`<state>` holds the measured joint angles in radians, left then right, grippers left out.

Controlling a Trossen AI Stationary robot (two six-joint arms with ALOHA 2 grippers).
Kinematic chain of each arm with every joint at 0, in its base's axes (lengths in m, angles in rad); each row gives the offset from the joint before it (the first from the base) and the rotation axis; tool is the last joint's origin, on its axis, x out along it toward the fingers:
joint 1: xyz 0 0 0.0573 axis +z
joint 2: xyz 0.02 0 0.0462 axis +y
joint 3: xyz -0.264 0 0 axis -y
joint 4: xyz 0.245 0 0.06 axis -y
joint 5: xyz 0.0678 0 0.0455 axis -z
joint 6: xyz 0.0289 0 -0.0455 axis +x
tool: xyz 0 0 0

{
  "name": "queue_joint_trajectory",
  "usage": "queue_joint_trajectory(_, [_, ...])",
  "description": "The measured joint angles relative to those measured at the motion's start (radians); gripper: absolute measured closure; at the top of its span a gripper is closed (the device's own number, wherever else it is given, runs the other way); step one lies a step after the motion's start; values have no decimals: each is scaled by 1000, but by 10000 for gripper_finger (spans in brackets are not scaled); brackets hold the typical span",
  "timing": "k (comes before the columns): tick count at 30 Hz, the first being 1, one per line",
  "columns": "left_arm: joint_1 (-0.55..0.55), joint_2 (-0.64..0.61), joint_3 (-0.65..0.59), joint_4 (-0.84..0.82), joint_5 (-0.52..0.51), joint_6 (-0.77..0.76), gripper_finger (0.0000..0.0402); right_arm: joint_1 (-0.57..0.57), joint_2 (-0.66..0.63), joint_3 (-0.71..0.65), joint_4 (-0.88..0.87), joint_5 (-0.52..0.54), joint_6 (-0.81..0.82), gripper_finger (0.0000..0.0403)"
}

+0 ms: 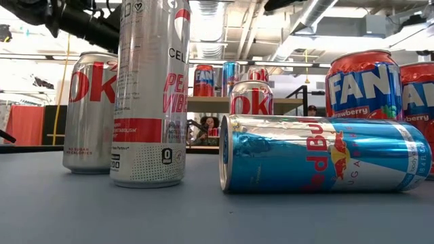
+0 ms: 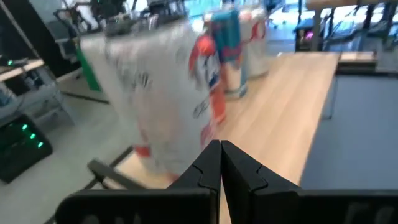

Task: Place canned beverage on shelf
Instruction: Adjust the black soda can

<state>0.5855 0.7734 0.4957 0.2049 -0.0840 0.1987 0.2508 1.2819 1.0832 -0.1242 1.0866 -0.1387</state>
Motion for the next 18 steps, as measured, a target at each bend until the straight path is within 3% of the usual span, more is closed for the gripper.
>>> queue_joint_trajectory(18, [81, 112, -42, 169, 69, -19, 401, 6, 0, 0, 29, -11, 0, 403])
